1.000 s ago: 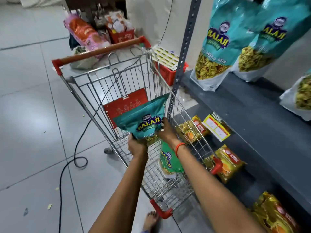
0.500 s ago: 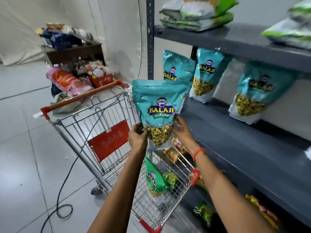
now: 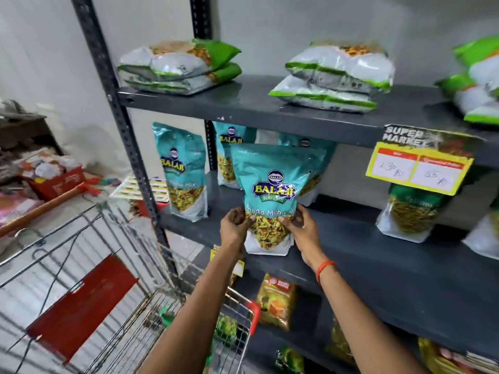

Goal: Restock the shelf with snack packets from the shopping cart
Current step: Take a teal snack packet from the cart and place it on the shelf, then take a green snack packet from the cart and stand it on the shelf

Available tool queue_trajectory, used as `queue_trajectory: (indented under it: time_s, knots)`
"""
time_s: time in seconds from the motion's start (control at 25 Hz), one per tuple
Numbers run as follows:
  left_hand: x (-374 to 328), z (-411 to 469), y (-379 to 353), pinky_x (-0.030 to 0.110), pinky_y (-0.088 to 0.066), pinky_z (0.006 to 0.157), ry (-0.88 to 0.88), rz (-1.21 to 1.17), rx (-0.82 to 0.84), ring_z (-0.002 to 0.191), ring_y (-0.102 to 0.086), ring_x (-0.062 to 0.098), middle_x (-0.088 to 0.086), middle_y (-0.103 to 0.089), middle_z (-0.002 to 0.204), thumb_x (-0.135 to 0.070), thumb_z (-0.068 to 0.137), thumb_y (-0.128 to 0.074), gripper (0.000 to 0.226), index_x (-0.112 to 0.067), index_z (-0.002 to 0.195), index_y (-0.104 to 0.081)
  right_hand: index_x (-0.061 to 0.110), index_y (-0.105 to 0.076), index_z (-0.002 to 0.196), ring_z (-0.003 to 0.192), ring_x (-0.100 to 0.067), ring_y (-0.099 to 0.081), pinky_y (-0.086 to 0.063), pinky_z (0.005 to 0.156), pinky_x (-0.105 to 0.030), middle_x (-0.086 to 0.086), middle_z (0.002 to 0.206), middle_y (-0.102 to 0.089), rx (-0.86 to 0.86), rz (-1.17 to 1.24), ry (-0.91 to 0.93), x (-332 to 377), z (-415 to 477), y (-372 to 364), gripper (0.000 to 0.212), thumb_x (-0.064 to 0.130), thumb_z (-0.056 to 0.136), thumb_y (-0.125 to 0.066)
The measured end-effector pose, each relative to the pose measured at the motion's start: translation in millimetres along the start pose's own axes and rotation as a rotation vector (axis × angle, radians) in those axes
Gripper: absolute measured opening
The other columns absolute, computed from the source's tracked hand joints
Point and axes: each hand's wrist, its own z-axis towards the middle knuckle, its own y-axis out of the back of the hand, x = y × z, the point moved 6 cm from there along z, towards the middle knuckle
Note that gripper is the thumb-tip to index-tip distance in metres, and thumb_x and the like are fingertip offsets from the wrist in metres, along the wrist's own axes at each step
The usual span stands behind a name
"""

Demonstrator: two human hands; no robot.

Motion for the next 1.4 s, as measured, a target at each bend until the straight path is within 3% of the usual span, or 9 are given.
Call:
queue_trajectory:
  time_s: [0.08,0.24,0.36,0.48,0.68,0.92,1.0,1.16,1.4]
  knots:
    - [2,22,-24,0.015,-0.056,0.072,0.009,0.021,0.085,0.085,-0.065,0.016,0.016,-0.061,0.110,0.009,0.078,-0.062,0.033,0.011,0.111,-0.055,0.014,-0.046,0.126,0.109,-0.017,-0.056,-0.054,0.078,-0.011,-0.009,0.119,-0.059,-0.059,0.037,-0.001,-2,13,16,0.053,0.003,0.079,-0.068]
    - [8,60,-54,0.044,-0.050,0.097,0.089,0.011,0.166,0.104,-0.060,0.028,0.026,-0.060,0.123,0.002,0.078,-0.065,0.040,0.006,0.117,-0.054,0.027,-0.051,0.109,0.106,-0.016,-0.058,-0.053,0.088,-0.024,-0.010,0.123,-0.059,-0.128,0.006,0.038,-2,41,30,0.044,0.005,0.077,-0.070]
    - [15,76,-61,0.025,-0.056,0.080,0.081,-0.018,0.195,0.101,-0.059,0.026,0.027,-0.058,0.124,0.003,0.081,-0.062,0.039,0.006,0.118,-0.052,0.031,-0.054,0.101,0.106,-0.018,-0.059,-0.051,0.095,-0.039,-0.011,0.120,-0.060,-0.165,-0.017,0.051,-12,55,33,0.039,0.006,0.076,-0.072]
    - [22,81,-62,0.024,-0.055,0.077,0.081,-0.025,0.209,0.092,-0.060,0.023,0.026,-0.058,0.124,0.001,0.083,-0.061,0.036,0.005,0.117,-0.052,0.029,-0.051,0.107,0.103,-0.012,-0.059,-0.048,0.099,-0.043,-0.005,0.118,-0.059,-0.187,-0.067,0.073,-21,58,33,0.042,0.009,0.077,-0.071]
    - [15,73,-60,0.048,-0.042,0.106,0.027,0.048,0.216,0.113,-0.055,0.024,0.024,-0.055,0.131,-0.006,0.085,-0.059,0.042,0.003,0.125,-0.048,0.015,-0.039,0.133,0.121,-0.013,-0.050,-0.039,0.107,-0.034,-0.009,0.136,-0.049,-0.287,-0.156,0.092,-14,44,23,0.062,0.024,0.080,-0.069]
    - [20,5,20,0.008,-0.039,0.099,-0.130,0.247,0.100,0.126,-0.046,0.008,-0.001,-0.050,0.138,-0.017,0.091,-0.052,0.043,-0.013,0.134,-0.045,0.012,-0.035,0.138,0.134,-0.010,-0.037,-0.030,0.111,-0.019,-0.006,0.145,-0.041,-0.328,-0.308,0.246,-25,-41,-41,0.053,0.028,0.091,-0.053]
    - [40,-22,65,0.003,-0.034,0.099,-0.188,0.382,0.030,0.131,-0.038,0.003,-0.010,-0.043,0.139,-0.018,0.093,-0.048,0.044,-0.019,0.137,-0.041,0.014,-0.037,0.137,0.133,-0.008,-0.038,-0.031,0.110,-0.022,-0.005,0.144,-0.043,-0.247,-0.335,0.165,-60,-71,-71,0.051,0.037,0.092,-0.046]
    - [111,-58,162,0.035,-0.023,0.117,-0.132,0.579,-0.217,0.142,-0.021,0.018,0.003,-0.024,0.152,-0.017,0.094,-0.035,0.053,-0.014,0.144,-0.020,0.008,-0.042,0.133,0.118,0.007,-0.039,-0.031,0.100,-0.008,-0.006,0.136,-0.049,-0.152,-0.373,-0.097,-151,-137,-111,0.042,0.025,0.096,-0.037]
    - [220,-78,251,0.036,-0.015,0.118,0.387,0.353,-0.369,0.143,-0.015,0.017,0.007,-0.012,0.158,0.017,0.082,-0.027,0.075,-0.017,0.147,-0.009,0.007,-0.045,0.130,0.126,-0.030,-0.049,-0.039,0.096,-0.030,-0.015,0.140,-0.047,-0.318,-0.317,-0.753,-268,-223,-119,0.042,-0.005,0.093,-0.031]
